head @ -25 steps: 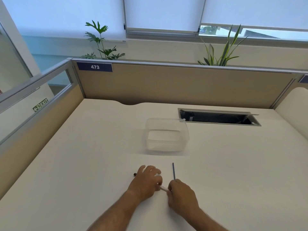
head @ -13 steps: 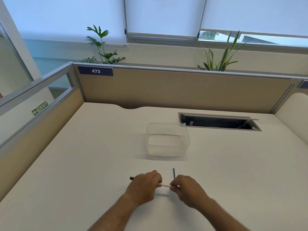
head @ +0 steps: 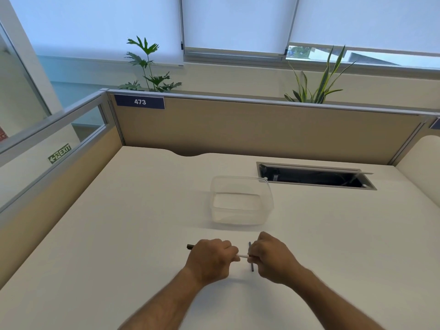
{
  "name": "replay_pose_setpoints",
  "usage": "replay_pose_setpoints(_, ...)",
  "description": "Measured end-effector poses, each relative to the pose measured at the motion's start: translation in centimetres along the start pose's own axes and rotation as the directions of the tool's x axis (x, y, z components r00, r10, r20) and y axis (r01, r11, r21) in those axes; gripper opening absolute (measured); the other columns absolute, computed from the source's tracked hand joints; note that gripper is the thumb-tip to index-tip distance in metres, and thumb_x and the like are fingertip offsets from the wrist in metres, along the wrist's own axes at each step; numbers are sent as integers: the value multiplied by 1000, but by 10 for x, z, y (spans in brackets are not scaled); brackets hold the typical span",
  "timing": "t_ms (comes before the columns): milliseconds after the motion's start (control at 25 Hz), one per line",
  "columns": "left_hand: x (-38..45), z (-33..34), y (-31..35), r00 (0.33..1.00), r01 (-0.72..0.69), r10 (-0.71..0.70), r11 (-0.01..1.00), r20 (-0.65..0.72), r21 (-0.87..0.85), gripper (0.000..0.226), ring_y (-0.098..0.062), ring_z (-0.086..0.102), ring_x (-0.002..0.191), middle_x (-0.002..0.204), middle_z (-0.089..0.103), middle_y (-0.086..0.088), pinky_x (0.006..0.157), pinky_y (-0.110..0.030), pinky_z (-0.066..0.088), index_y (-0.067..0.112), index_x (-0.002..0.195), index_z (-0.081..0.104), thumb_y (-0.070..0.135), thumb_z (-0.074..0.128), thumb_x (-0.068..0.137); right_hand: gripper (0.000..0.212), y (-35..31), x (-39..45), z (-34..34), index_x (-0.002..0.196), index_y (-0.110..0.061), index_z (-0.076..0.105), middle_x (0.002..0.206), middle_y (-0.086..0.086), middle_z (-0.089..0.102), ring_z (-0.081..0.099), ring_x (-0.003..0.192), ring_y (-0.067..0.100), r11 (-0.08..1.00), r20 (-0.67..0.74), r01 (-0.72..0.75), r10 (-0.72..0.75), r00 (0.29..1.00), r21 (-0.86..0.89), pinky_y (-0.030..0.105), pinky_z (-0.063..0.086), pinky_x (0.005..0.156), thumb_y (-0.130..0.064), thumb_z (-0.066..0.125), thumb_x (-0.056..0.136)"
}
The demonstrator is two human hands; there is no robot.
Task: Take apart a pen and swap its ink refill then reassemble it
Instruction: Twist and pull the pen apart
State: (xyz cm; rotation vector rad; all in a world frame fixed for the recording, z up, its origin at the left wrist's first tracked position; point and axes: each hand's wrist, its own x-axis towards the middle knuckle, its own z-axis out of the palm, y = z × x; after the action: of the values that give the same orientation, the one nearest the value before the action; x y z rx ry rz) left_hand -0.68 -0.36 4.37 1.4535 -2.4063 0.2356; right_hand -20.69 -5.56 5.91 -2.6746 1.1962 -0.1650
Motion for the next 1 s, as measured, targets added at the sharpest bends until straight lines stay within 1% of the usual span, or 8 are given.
replay_pose_setpoints(160,1,6,-1,997,35,-33,999,67,-19,21,-24,56,44,59,62,2,40,-23,38,20,69,63,34,69,84,18,-1,-2,-2,70,-13,72,69,-2,71,53,78,22,992,-70,124,-126,990,-37,32,43,59,-15,65,87)
replay_pose_setpoints(240,3,9,-2,980,120,-111,992,165,-48,23,-29,62,59,73,69,-2,52,-29,43,19,82,65,36,54,93,18,0,-3,-4,60,-16,69,59,-7,68,54,66,20,977,-129,183,-197,972,-114,29,43,51,-10,78,74)
replay_pose_setpoints(360,11,5,-7,887,290,-174,931,429,-221,29,-26,63,76,90,73,-4,66,-34,49,23,90,69,33,43,98,19,0,-4,-4,60,-23,70,59,-13,65,55,61,17,945,-119,249,-278,953,-210,26,41,49,-11,84,60)
replay_pose_setpoints(480,18,-1,-10,788,484,-179,773,589,-411,33,-18,62,68,76,73,-2,65,-31,48,23,84,72,36,45,98,14,4,-7,0,69,-24,69,70,-13,66,56,66,17,920,-96,269,-307,947,-284,27,41,54,-14,78,67)
replay_pose_setpoints(520,19,-2,-11,790,487,-180,765,586,-421,31,-17,64,69,75,74,-2,67,-32,51,23,87,72,41,48,97,10,5,-7,0,72,-24,70,74,-13,68,56,68,17,929,-81,257,-287,954,-268,28,41,56,-16,77,72)
replay_pose_setpoints(640,19,-3,-12,903,281,-151,916,403,-286,32,-18,65,82,92,74,3,72,-32,52,26,100,68,53,61,85,12,7,1,-2,90,-20,73,91,-6,73,56,87,20,985,40,133,-129,991,-109,30,40,66,-23,61,92)
replay_pose_setpoints(800,20,6,-6,951,54,-17,992,310,-112,28,-32,62,77,89,69,-6,60,-32,37,16,92,64,39,50,96,15,12,7,-8,84,-16,72,83,1,72,53,87,20,999,89,37,-35,995,-14,29,36,63,-19,59,91)
replay_pose_setpoints(1000,27,5,-5,912,188,-101,965,398,-185,27,-32,62,78,90,72,-11,66,-35,47,15,95,68,33,48,99,18,12,0,-8,61,-24,67,60,-13,66,54,64,16,959,-144,190,-223,964,-211,28,41,52,-19,82,71)
